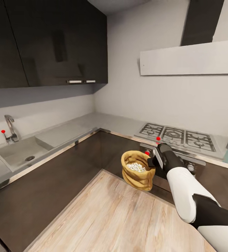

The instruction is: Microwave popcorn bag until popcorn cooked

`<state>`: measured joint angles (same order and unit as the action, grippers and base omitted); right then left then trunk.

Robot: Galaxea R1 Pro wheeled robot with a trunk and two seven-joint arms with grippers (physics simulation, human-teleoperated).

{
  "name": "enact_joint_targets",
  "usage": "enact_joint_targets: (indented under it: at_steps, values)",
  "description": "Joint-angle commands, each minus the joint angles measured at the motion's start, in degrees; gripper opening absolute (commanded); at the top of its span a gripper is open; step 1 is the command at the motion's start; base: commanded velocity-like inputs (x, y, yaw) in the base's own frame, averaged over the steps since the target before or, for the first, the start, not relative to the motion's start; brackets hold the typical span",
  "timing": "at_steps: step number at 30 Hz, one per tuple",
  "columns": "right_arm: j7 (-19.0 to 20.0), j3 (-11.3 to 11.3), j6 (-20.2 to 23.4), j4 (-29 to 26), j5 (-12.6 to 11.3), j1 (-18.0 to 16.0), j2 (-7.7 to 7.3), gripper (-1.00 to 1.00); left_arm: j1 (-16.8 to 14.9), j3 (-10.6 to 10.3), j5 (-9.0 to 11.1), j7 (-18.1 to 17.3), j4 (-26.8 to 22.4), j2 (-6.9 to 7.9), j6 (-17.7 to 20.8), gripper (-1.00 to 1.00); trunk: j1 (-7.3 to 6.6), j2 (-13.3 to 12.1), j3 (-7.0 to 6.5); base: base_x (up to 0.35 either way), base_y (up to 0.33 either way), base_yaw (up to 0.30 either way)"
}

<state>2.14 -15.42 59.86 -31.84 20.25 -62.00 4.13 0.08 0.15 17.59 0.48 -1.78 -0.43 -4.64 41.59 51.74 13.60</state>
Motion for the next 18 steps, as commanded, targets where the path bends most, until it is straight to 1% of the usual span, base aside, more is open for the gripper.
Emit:
enact_joint_targets:
  at_steps: [1, 10, 18]
  values:
    - [0.24, -0.41, 0.14, -0.07, 0.47, -0.05, 0.09, -1.0, 0.01, -0.04, 0.19, 0.05, -0.06, -0.01, -0.11, 1.0, 0.01, 0.05, 0.07, -0.004, 0.0, -0.179]
    - [0.16, -0.5, 0.14, -0.15, 0.29, -0.05, 0.06, -1.0, 0.01, 0.02, 0.43, 0.05, -0.06, 0.0, -0.11, 1.0, 0.01, 0.05, 0.07, 0.0, 0.0, -0.285]
    - [0.1, -0.57, 0.14, -0.15, 0.23, -0.05, 0.0, -1.0, 0.02, -0.17, 0.21, 0.05, -0.06, -0.01, -0.11, 1.0, 0.01, 0.05, 0.07, 0.0, 0.0, -0.288]
